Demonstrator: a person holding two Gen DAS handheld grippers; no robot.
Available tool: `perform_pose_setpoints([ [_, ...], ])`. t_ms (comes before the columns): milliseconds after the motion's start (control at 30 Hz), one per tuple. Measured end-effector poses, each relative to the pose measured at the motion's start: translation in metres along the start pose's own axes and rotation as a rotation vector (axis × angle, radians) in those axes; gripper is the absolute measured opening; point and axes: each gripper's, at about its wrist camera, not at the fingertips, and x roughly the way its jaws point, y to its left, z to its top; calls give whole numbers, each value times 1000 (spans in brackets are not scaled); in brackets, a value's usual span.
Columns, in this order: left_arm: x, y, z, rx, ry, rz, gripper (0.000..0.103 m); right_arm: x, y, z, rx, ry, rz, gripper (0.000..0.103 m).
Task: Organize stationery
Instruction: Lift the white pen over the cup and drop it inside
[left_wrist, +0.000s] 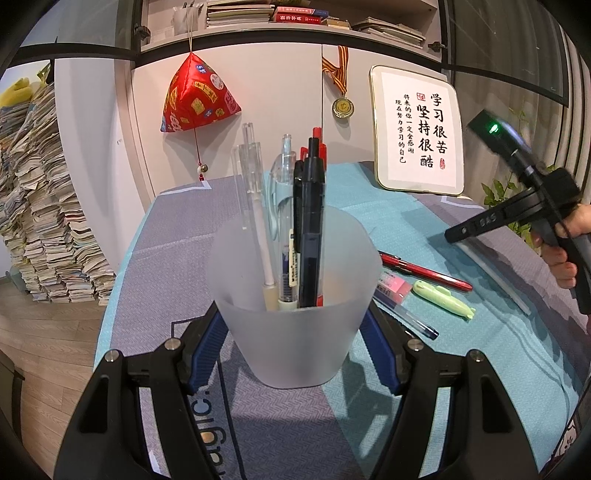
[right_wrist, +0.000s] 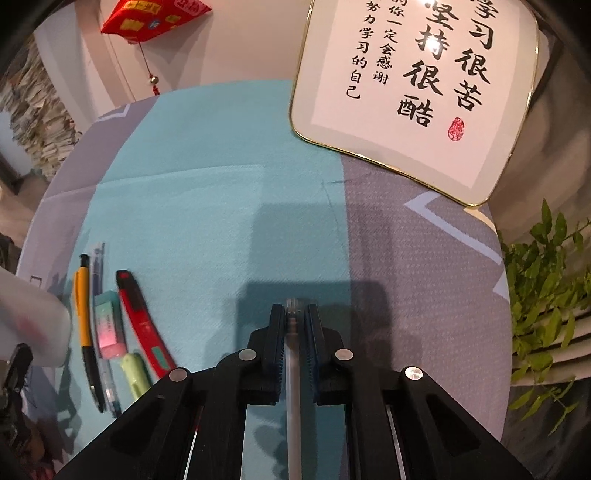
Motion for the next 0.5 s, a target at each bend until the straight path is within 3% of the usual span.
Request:
perform_pose_setpoints([
  [167,0,0,0,0,0,0,69,-44,2,-5,26,-88,23,11],
  [500,0,0,0,1,0,1,69,-153,41,-19,-65,-346,10,11],
])
